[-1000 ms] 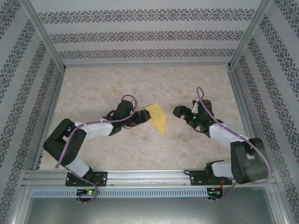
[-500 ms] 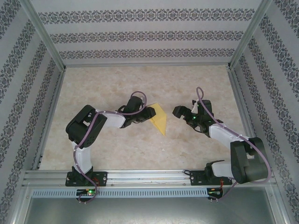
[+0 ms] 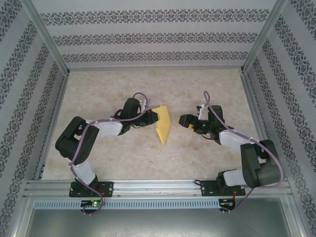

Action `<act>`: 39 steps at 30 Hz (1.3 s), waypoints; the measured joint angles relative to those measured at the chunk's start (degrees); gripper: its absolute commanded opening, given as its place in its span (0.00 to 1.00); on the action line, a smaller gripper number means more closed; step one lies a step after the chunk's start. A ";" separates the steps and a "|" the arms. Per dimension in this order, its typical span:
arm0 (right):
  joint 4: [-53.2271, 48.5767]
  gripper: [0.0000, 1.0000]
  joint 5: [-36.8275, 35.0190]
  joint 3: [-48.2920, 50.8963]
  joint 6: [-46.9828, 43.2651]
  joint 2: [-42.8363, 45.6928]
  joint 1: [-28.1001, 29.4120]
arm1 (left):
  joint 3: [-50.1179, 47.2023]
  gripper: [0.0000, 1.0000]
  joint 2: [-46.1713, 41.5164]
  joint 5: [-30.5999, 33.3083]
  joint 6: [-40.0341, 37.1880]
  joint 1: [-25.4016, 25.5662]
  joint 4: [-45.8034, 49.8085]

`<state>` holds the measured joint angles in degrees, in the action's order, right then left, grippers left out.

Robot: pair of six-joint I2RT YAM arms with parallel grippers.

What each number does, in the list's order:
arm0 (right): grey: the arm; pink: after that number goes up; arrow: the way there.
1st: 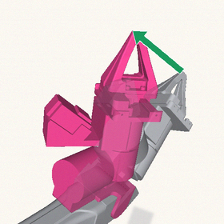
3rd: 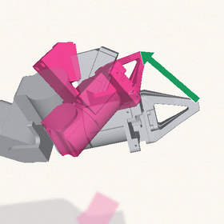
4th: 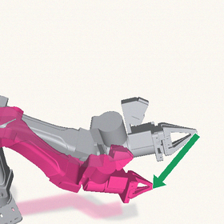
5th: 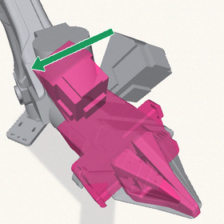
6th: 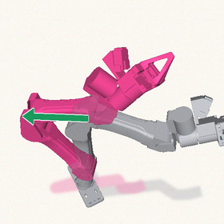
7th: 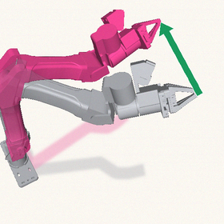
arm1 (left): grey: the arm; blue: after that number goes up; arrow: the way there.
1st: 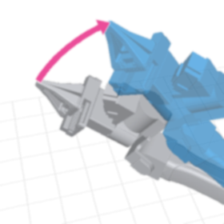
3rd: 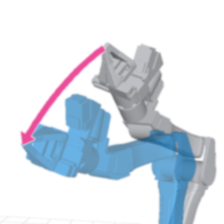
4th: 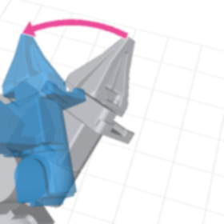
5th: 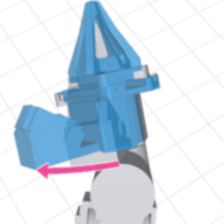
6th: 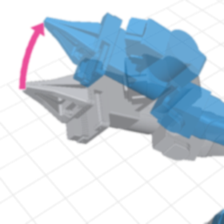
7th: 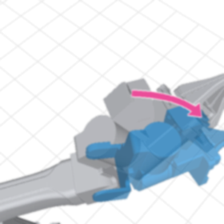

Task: Fold a paper plane with a square sheet of paper (fold left side to right side)

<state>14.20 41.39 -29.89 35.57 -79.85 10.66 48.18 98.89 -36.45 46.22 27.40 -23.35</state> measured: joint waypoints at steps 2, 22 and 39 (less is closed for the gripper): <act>1.16 0.93 1.99 -0.39 -1.11 -1.70 1.84 | -1.36 0.06 -1.70 -2.86 -1.60 -1.27 0.09; 17.77 0.62 14.45 -7.02 0.57 -16.81 10.47 | -3.61 0.06 -4.55 -16.00 -9.90 -2.89 3.21; 13.81 0.14 11.80 -10.69 -1.27 -17.49 9.35 | -3.61 0.18 -2.71 -15.37 -12.33 -3.52 6.69</act>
<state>28.01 53.19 -40.58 34.30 -97.34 20.01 44.58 96.18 -51.81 33.89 23.88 -16.67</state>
